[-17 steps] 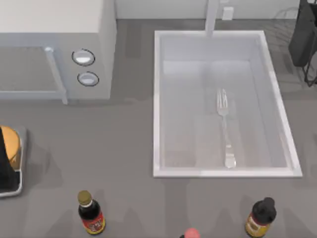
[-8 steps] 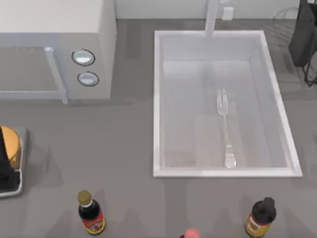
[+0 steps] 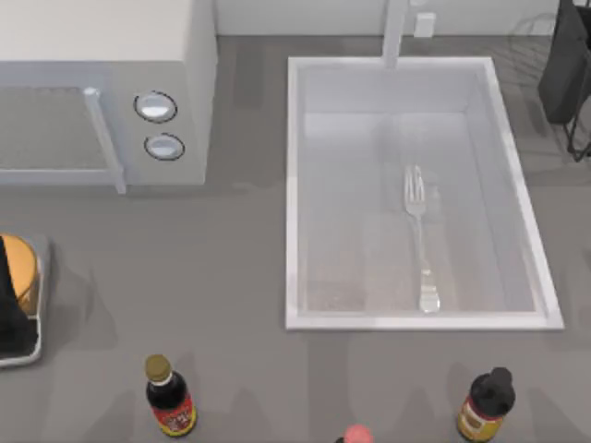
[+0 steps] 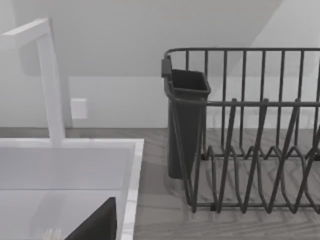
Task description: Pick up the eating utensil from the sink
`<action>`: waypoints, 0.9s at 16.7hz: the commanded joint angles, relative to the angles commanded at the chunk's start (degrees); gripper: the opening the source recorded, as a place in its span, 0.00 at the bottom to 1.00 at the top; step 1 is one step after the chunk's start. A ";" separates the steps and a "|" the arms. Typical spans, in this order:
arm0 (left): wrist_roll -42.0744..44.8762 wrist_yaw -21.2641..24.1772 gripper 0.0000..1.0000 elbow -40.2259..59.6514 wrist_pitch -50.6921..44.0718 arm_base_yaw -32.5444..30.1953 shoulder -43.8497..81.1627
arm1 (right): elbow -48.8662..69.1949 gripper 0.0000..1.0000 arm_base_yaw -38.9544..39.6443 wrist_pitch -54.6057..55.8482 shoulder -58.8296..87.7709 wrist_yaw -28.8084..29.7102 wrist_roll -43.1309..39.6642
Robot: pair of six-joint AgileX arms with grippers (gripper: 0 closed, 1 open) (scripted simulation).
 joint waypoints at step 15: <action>0.00 0.00 1.00 0.00 0.00 0.00 0.00 | 23.28 1.00 2.86 -13.06 25.46 0.64 1.79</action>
